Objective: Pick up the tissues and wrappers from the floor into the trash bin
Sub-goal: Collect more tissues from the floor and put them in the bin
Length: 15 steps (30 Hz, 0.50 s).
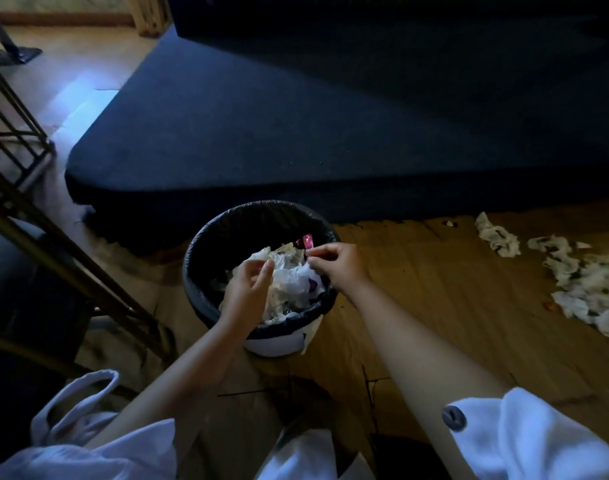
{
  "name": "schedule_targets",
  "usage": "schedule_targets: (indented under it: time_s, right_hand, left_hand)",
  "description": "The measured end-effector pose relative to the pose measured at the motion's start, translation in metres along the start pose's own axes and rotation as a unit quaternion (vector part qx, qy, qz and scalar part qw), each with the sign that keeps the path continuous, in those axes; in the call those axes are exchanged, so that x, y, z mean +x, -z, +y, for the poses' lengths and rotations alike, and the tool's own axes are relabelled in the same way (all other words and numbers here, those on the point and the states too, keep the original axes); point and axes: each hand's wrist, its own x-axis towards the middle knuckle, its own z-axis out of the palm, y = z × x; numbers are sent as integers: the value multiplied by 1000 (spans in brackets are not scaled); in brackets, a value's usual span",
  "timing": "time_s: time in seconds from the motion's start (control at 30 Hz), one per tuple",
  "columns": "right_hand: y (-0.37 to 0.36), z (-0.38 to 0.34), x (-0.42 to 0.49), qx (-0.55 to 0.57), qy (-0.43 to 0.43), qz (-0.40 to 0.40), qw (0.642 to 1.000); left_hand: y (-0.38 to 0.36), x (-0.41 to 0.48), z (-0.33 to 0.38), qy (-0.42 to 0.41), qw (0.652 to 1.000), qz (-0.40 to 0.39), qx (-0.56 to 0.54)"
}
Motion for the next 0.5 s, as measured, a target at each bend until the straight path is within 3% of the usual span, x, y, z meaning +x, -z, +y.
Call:
schedule_targets:
  time_s: [0.1, 0.3, 0.5]
  right_hand:
    - [-7, -7, 2, -45, 8, -48, 998]
    - [39, 24, -20, -19, 53, 67, 996]
    - [120, 100, -32, -27, -22, 149, 988]
  left_hand:
    - [0, -1, 10, -28, 1000, 4, 2]
    - [-41, -7, 29, -82, 995, -57, 6]
    - [-138, -4, 43, -123, 975, -161, 91]
